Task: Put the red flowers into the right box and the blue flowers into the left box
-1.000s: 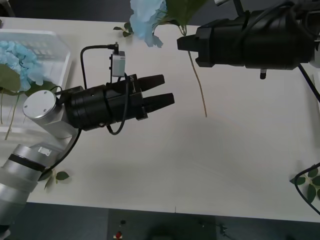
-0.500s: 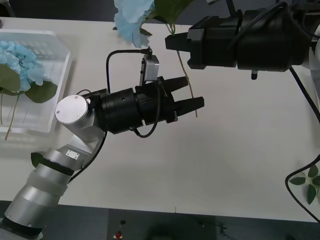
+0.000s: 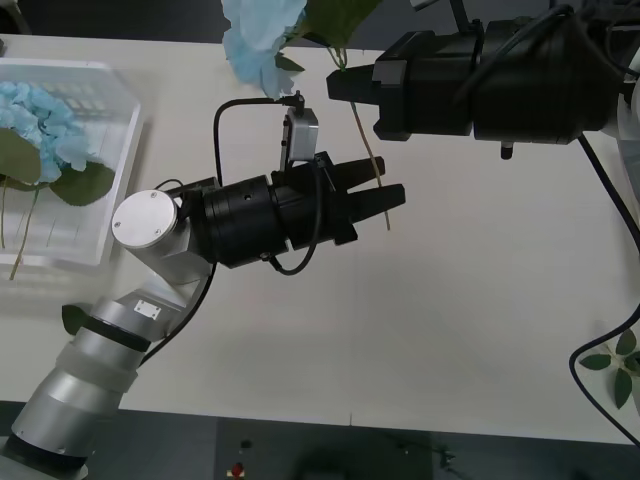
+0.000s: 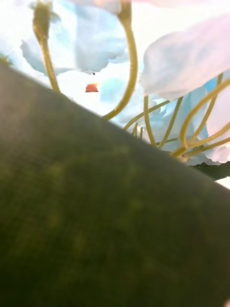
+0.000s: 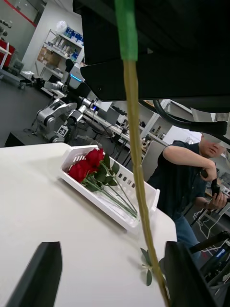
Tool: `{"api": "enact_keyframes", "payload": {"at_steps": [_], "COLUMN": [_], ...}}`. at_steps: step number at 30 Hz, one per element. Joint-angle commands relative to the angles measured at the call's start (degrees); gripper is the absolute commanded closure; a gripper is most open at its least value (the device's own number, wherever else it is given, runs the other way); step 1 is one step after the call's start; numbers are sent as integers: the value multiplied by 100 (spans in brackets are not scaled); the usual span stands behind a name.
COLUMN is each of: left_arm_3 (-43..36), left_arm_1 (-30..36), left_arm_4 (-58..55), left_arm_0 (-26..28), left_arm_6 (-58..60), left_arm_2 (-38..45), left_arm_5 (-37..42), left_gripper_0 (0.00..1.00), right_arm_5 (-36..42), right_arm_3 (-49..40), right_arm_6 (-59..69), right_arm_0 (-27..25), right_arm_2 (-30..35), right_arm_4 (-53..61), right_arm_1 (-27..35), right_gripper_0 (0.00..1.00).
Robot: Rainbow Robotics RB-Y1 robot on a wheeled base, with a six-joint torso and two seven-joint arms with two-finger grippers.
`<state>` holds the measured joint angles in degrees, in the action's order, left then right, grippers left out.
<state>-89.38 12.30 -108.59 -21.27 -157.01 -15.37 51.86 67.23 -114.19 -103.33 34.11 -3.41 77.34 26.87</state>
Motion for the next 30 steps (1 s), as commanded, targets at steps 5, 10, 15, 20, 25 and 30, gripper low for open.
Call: {"api": "enact_keyframes", "payload": {"at_steps": [5,10,15,20,25,30], "left_arm_3": [-106,-106,-97,-97,-106,-167], "left_arm_1": [-53,-44,-9,123,361,1002], "left_arm_4": [-110,-110,-110,-162,-532,-1208], "left_arm_0": [-114,-114,-114,-114,-88,106], "left_arm_6": [201,201,201,201,201,201], "left_arm_2": [43,43,43,51,87,324], "left_arm_5": [-27,-44,-53,-62,-53,-9], "left_gripper_0": [100,100,100,100,100,100], "right_arm_5": [-43,-43,-43,-35,-43,-43], "right_arm_3": [-200,-200,-200,-200,-200,-200], "right_arm_6": [-187,-187,-170,-117,-91,-91], "right_arm_0": [70,70,70,79,70,70], "right_arm_2": [-64,-64,-72,-72,-72,-72], "right_arm_4": [62,80,80,80,80,80], "right_arm_1": [-33,-33,-33,-33,-24,-15], "right_gripper_0": [100,100,100,0,0,0]}}
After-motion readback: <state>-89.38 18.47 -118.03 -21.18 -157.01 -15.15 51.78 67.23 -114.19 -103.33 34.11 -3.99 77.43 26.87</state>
